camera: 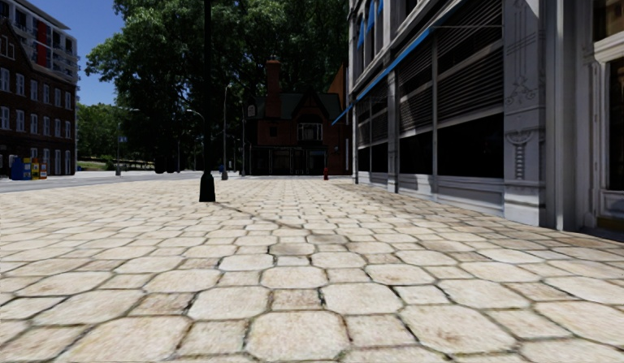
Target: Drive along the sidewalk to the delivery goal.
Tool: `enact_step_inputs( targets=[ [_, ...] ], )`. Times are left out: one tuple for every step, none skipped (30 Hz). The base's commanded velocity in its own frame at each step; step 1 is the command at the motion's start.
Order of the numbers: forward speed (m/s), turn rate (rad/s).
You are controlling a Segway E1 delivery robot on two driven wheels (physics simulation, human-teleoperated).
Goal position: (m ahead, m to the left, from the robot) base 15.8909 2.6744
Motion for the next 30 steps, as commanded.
enact_step_inputs(
  targets=[
    [2.0, 0.0],
    [2.0, 0.0],
    [2.0, 0.0],
    [2.0, 0.0],
    [2.0, 0.0],
    [2.0, 0.0],
    [2.0, 0.0],
    [2.0, 0.0],
    [2.0, 0.0],
    [2.0, 0.0],
    [2.0, 0.0],
    [2.0, 0.0],
    [2.0, 0.0],
    [2.0, 0.0],
    [2.0, 0.0],
    [2.0, 0.0],
    [2.0, 0.0],
    [2.0, 0.0],
    [2.0, 0.0],
    [2.0, 0.0],
    [2.0, 0.0],
    [2.0, 0.0],
    [2.0, 0.0],
    [2.0, 0.0],
    [2.0, 0.0],
    [2.0, 0.0],
    [2.0, 0.0],
    [2.0, 0.0],
    [2.0, 0.0],
    [2.0, 0.0]
  ],
)
